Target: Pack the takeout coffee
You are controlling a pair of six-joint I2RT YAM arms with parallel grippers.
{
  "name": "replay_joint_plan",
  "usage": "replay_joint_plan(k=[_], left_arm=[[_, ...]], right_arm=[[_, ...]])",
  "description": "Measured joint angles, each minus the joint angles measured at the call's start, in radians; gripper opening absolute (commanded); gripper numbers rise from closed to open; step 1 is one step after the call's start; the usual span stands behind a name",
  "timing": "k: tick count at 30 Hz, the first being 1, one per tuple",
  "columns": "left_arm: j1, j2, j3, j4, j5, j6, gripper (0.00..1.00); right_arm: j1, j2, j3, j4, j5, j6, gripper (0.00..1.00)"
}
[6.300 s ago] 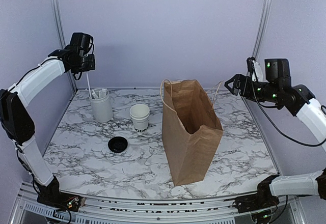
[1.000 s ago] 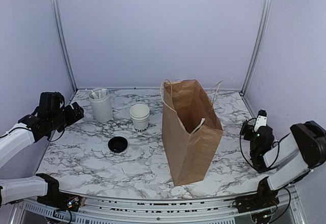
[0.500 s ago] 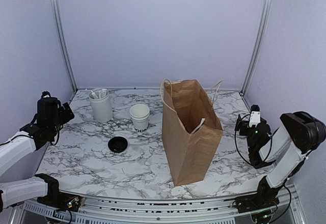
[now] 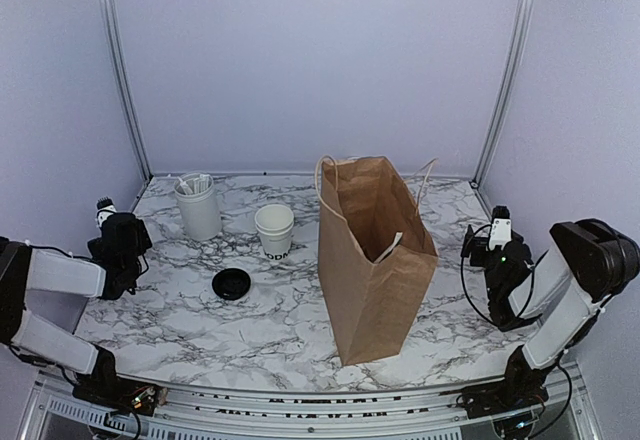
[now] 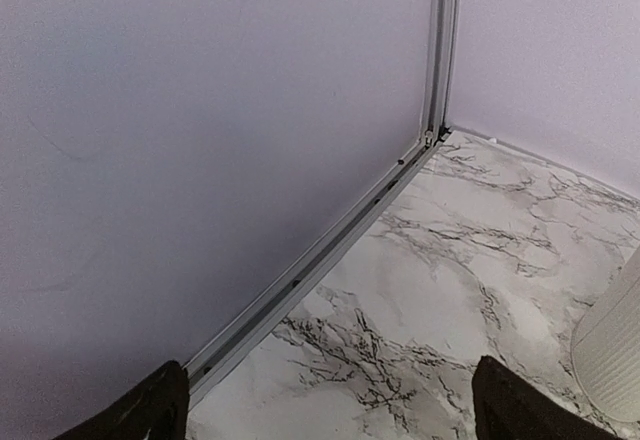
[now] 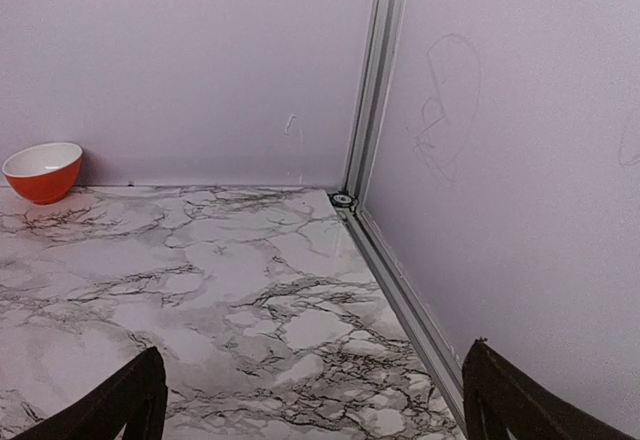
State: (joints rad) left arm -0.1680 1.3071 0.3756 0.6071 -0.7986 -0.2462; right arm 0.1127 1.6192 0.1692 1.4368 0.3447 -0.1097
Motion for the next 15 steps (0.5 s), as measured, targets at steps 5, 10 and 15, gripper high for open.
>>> replay_joint_plan(k=[5,10,15], left_arm=[[0.005,0.079,-0.055,0.191,0.019,0.060,0.99],[0.010,0.079,-0.092,0.323,0.115,0.131,0.99],[0.013,0.084,-0.098,0.391,0.239,0.206,0.99]], right_arm=[[0.000,0.000,0.000,0.000,0.000,0.000,1.00],[0.000,0.000,0.000,0.000,0.000,0.000,1.00],[0.000,0.000,0.000,0.000,0.000,0.000,1.00]])
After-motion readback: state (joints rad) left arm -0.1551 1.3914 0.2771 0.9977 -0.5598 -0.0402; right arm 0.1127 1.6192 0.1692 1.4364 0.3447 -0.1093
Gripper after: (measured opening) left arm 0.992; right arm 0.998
